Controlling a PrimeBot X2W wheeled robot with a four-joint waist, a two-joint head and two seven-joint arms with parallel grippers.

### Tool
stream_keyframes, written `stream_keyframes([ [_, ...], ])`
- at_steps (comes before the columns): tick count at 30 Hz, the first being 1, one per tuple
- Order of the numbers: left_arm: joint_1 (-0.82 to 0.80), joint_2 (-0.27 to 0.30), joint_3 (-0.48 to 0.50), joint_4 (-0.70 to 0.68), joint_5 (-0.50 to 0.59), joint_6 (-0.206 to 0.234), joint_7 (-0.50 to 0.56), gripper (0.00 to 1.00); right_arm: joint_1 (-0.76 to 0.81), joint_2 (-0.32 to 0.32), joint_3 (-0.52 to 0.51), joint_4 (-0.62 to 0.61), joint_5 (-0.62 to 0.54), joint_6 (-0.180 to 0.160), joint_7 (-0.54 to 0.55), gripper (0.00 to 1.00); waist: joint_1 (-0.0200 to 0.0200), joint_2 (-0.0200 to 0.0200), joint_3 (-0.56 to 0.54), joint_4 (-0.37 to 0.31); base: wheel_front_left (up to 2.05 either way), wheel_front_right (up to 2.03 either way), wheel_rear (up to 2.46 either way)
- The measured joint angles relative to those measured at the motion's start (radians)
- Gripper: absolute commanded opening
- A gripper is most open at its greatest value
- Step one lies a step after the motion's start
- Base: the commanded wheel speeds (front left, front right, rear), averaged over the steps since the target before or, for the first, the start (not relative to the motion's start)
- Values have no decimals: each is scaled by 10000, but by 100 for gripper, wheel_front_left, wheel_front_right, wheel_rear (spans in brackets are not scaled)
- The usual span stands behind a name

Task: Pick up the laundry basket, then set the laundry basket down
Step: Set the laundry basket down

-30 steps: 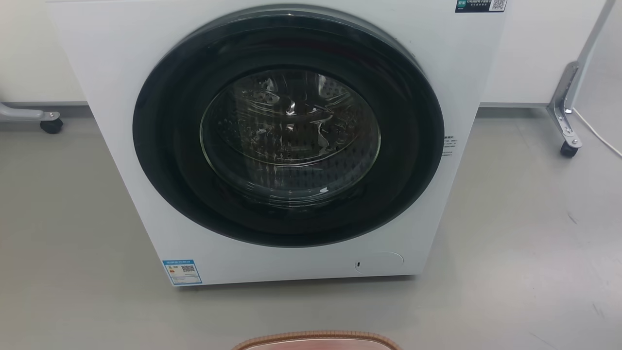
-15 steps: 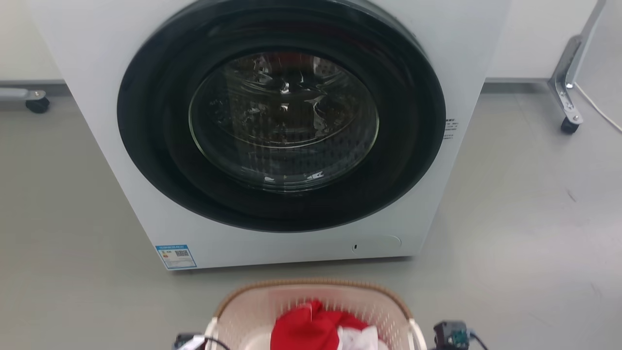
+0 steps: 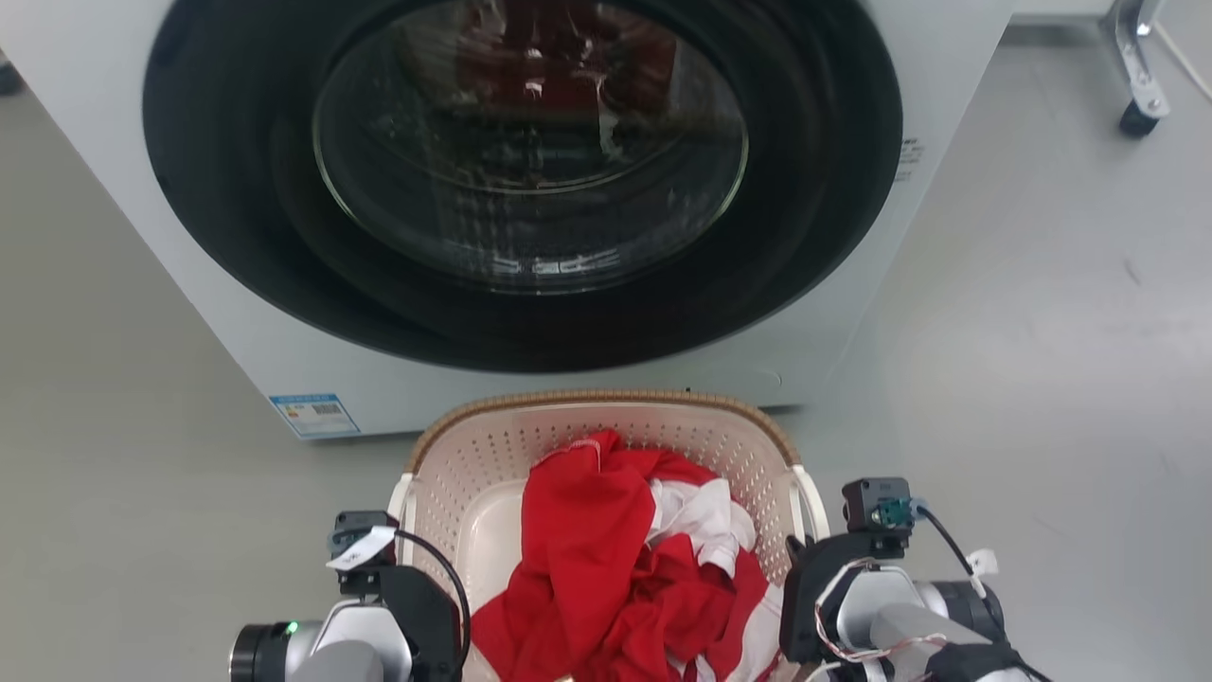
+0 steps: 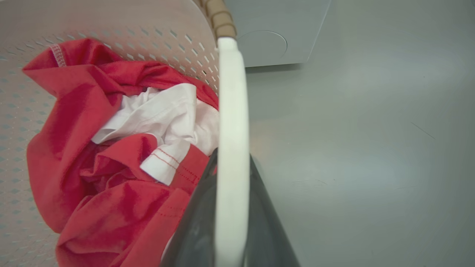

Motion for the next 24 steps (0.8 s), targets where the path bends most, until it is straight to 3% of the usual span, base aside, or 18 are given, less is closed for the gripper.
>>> stream_keyframes([
  [24,-1904,25,-44,-184,52,182,73,0,-2286,-61,-71,359,-163,0,-196,0,0,1,3670,65,0,0,0],
])
